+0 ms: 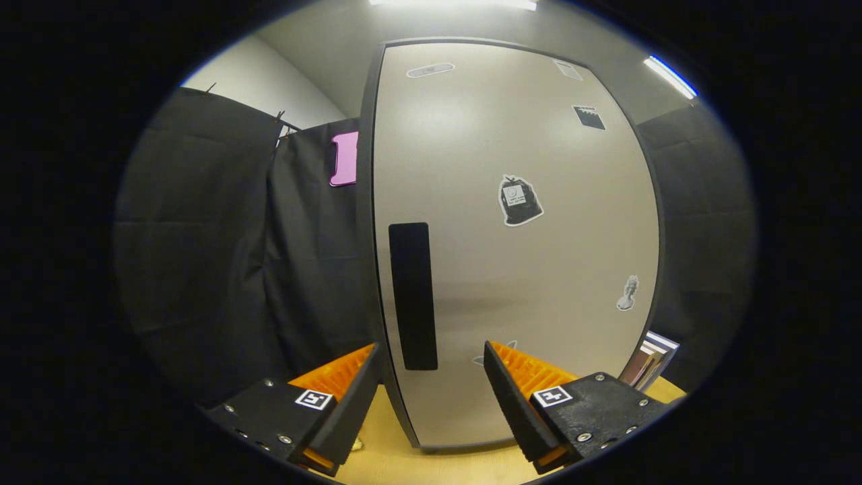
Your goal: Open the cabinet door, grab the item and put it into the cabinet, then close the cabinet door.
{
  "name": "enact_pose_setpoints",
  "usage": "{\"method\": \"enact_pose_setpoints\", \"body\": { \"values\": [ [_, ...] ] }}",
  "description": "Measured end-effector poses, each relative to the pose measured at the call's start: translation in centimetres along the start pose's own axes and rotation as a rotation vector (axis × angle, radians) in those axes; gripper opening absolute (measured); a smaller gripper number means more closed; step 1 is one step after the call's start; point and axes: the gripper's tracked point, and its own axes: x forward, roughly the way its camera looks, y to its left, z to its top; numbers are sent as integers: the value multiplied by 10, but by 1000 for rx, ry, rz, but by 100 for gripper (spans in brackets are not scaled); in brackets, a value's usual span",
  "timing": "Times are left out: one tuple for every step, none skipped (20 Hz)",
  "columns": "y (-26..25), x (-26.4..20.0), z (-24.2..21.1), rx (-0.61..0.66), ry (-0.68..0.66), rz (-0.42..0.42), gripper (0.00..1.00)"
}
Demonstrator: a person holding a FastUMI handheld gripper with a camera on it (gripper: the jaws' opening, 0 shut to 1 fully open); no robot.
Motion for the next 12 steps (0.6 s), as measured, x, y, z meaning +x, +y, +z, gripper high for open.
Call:
{"method": "enact_pose_setpoints", "body": {
  "values": [
    [2, 8, -1, 16, 15, -4, 92],
    [4, 15, -3, 31, 32, -1, 89],
    [6, 22, -7, 39, 62, 7, 88],
    [5, 24, -15, 35, 104, -1, 77],
    [6, 26, -18, 39, 121, 7, 68],
    [8, 28, -21, 34, 134, 15, 58],
    [9, 31, -20, -3, 122, 19, 47],
    [10, 27, -21, -40, 125, 22, 36],
    [11, 27, -20, -51, 117, 31, 35],
    [12, 28, -21, -55, 112, 46, 32],
    [12, 27, -20, -67, 111, 57, 31],
    [11, 26, -21, -80, 108, 64, 29]
  ]
}}
